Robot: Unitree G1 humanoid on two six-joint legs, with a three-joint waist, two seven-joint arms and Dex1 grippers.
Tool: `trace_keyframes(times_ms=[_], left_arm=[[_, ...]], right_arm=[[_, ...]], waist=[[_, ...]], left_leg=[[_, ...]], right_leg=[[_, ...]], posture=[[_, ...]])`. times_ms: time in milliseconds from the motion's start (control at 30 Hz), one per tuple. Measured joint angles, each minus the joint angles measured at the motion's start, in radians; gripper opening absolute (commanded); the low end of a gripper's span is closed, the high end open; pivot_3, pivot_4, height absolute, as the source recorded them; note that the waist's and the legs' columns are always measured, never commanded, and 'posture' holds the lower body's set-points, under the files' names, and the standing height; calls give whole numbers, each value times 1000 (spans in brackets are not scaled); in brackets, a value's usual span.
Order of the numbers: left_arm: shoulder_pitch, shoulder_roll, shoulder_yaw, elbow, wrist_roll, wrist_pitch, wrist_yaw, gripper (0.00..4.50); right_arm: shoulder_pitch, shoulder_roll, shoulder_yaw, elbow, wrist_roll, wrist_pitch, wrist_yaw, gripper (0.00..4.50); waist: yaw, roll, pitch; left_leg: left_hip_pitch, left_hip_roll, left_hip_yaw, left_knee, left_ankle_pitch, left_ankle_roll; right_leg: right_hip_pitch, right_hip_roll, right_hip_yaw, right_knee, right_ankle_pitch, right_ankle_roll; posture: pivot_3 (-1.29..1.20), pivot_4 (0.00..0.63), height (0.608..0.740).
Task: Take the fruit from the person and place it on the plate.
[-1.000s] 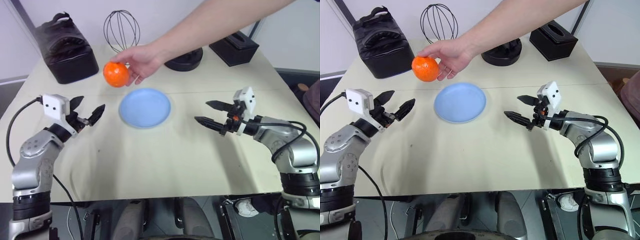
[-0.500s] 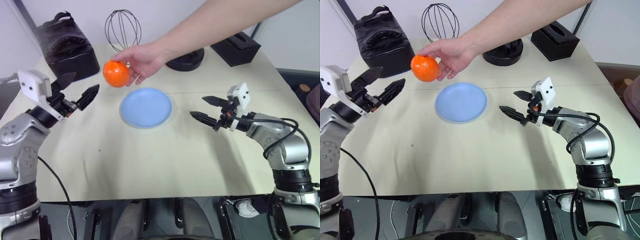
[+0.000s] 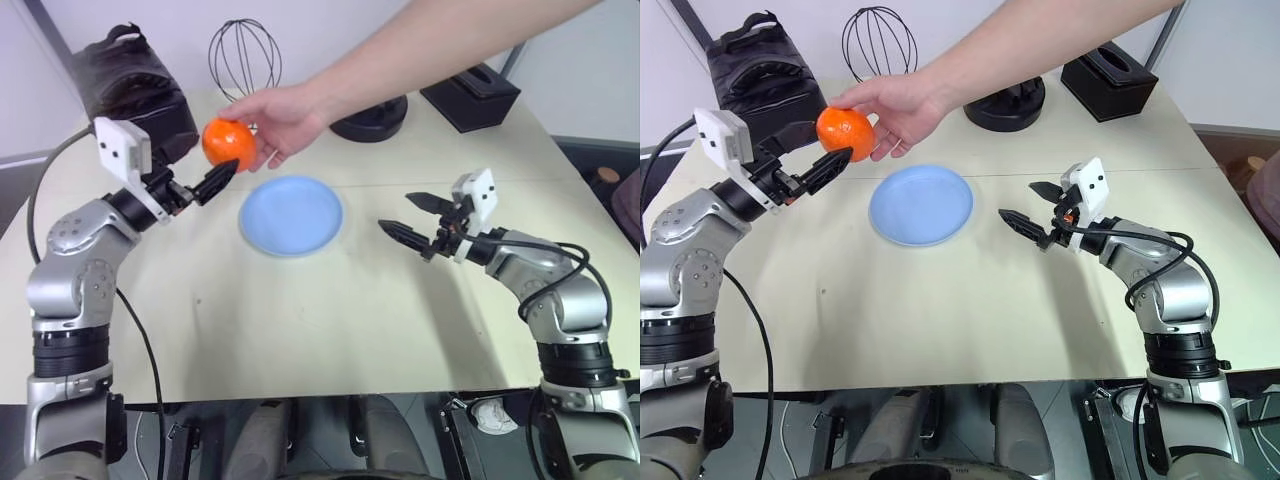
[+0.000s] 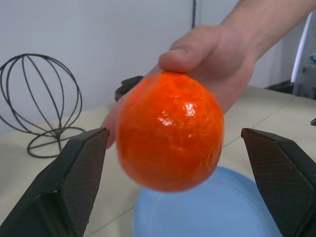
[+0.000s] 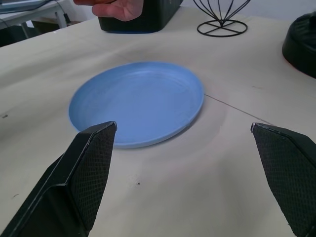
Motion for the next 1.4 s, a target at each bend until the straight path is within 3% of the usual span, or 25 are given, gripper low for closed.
trace_keyframes(times_ms=[133,200,300,333,633,867,1333,1367,1400], left_arm=[[-2,-14,-21,20,26,-15,5,4500],[-2,-23,-25,20,34,-16,8,3969],[-3,-37,-25,21,35,-17,11,2816],[-3,-39,-25,21,36,-17,12,2699],[-18,-32,-37,45,70,-22,0,2694],[-60,2,-167,148,193,-64,-85,2694],[-275,-133,-299,619,355,-264,-205,2694],[-280,-138,-299,637,358,-275,-212,3721],[-283,-141,-298,648,358,-279,-216,4102]], right_arm=[[12,0,0,-1,-1,-1,-13,4456],[12,0,0,-1,-1,-4,-20,4500],[18,3,0,-2,-1,-14,-29,4500],[18,4,0,-2,-1,-15,-32,4500],[18,7,0,-2,-1,-26,-43,4500],[34,22,1,-2,-14,-41,-54,4500],[99,37,-6,-33,-22,-48,-95,4500],[103,37,-7,-36,-22,-48,-99,4500],[107,37,-9,-41,-21,-48,-102,4500]], waist=[[-1,0,0],[0,0,0],[0,0,0],[0,0,0],[0,0,0],[1,0,0],[-1,0,0],[-1,0,0],[-1,0,0]], left_leg=[[0,0,0,0,0,0],[0,0,0,0,0,0],[0,0,0,0,0,0],[0,0,0,0,0,0],[0,0,0,0,0,0],[0,0,0,0,0,0],[0,-1,0,0,0,0],[0,-1,0,0,0,0],[0,0,0,0,0,0]], right_leg=[[0,0,0,0,0,0],[0,0,0,0,0,0],[0,0,0,0,0,0],[0,0,0,0,0,0],[0,0,0,0,0,0],[0,0,0,0,0,0],[0,0,0,1,0,1],[0,0,0,1,0,1],[0,0,0,1,0,1]], posture=[[0,150,740],[0,150,740],[0,150,740],[0,150,740],[0,150,740],[0,150,740],[0,150,740],[0,150,740],[0,150,740]])
